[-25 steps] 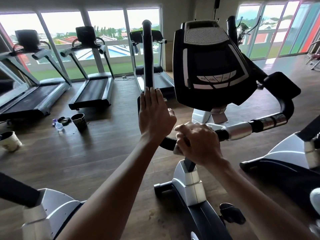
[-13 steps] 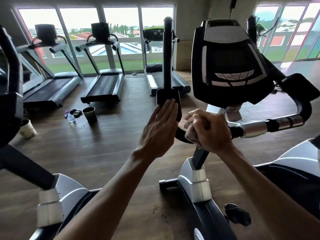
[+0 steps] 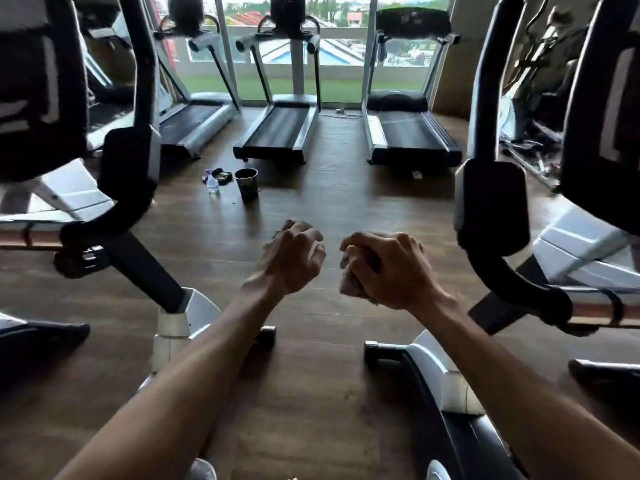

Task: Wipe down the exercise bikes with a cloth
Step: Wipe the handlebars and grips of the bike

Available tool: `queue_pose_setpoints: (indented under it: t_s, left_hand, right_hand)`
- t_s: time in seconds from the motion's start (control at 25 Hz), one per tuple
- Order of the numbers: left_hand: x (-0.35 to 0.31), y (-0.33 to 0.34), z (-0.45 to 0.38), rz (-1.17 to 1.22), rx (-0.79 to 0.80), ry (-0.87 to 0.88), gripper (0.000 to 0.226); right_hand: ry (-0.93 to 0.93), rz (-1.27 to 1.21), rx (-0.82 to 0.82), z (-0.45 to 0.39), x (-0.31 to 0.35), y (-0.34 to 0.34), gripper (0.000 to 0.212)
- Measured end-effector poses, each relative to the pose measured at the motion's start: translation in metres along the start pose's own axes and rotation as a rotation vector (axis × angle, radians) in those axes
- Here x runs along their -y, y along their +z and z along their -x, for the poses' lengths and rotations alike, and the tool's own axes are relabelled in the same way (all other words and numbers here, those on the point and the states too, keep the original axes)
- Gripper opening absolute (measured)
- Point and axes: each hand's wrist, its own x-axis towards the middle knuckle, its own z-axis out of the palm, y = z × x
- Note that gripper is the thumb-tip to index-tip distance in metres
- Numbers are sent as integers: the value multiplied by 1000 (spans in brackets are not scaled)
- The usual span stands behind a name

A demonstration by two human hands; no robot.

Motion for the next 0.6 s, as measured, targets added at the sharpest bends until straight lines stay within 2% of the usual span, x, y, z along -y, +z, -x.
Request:
queue_pose_setpoints:
  t_s: [0.24,0.44,0.6]
  left_hand:
    - [82,4,-66,-83,137,-99,31]
    - [99,14,-144,-73,188,-58,31]
    - [113,46,-223,-64,238,-61,30]
  right_hand:
    - [87,125,86,-87,-30,94,45]
    - [165,197,31,-145,-65,125,42]
    - [205,223,-15,-201,-119,139,39]
